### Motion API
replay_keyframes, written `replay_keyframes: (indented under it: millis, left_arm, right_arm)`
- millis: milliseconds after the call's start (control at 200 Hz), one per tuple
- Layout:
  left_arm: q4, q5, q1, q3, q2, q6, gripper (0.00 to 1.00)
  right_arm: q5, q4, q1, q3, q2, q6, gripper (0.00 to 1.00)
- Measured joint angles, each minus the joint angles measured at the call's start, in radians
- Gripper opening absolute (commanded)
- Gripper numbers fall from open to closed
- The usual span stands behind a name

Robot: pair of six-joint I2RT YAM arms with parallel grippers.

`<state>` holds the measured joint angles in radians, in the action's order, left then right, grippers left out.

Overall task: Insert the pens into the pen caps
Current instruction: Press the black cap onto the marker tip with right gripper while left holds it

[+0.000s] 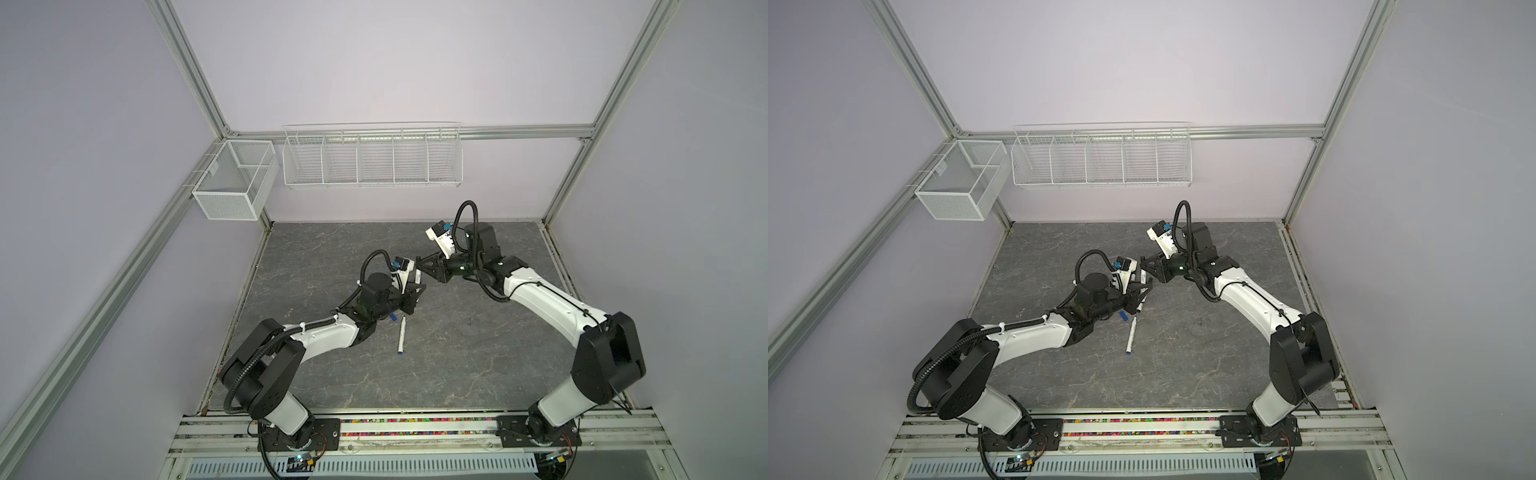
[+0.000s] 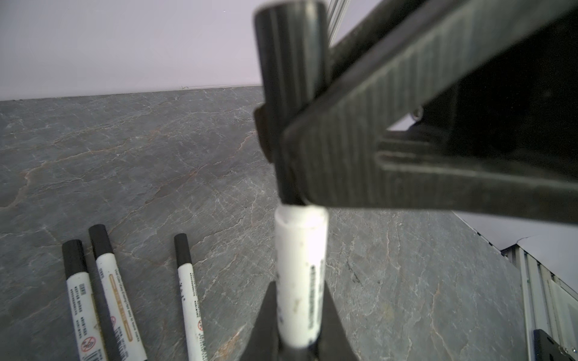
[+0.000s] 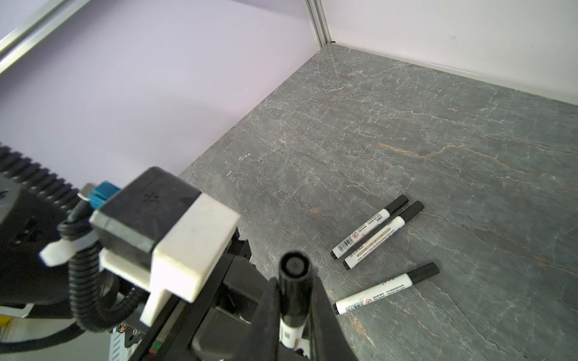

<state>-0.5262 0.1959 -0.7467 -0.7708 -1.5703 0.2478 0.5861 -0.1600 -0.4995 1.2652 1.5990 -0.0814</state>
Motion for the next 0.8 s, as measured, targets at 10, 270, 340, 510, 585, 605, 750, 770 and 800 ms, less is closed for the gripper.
replay_keyframes:
  millis: [10,270,340,510,585,605,750,770,800]
  left_arm:
    - [-0.001,-0.002,-0.001,0.001,0.001,-0.002,0.0]
    - [-0.052,-0.023,-0.008,0.002,0.019,-0.024,0.0]
    - [-0.058,-0.022,-0.007,0.002,0.022,-0.021,0.0]
    - [-0.067,-0.022,-0.007,0.002,0.022,-0.018,0.0]
    - [-0.068,-0.022,-0.007,0.002,0.022,-0.021,0.0]
    - [-0.068,-0.022,-0.008,0.002,0.022,-0.023,0.0]
    - [-0.067,-0.034,-0.011,0.002,0.023,-0.038,0.0]
    - [-0.067,-0.037,-0.012,0.002,0.023,-0.041,0.0]
    - [-0.066,-0.042,-0.014,0.002,0.024,-0.044,0.0]
  right_arm:
    - [-0.006,0.0,-0.002,-0.001,-0.002,0.001,0.19]
    - [-0.075,0.019,-0.029,-0.044,-0.068,0.007,0.21]
    - [-0.085,0.021,-0.034,-0.045,-0.074,0.007,0.22]
    - [-0.097,0.027,-0.039,-0.047,-0.081,0.007,0.24]
    - [-0.099,0.027,-0.04,-0.047,-0.084,0.008,0.28]
    - [-0.1,0.027,-0.041,-0.047,-0.084,0.006,0.29]
    - [-0.1,0.026,-0.047,-0.047,-0.087,0.007,0.37]
    - [-0.1,0.025,-0.048,-0.047,-0.088,0.006,0.37]
    - [-0.099,0.023,-0.048,-0.047,-0.089,0.006,0.37]
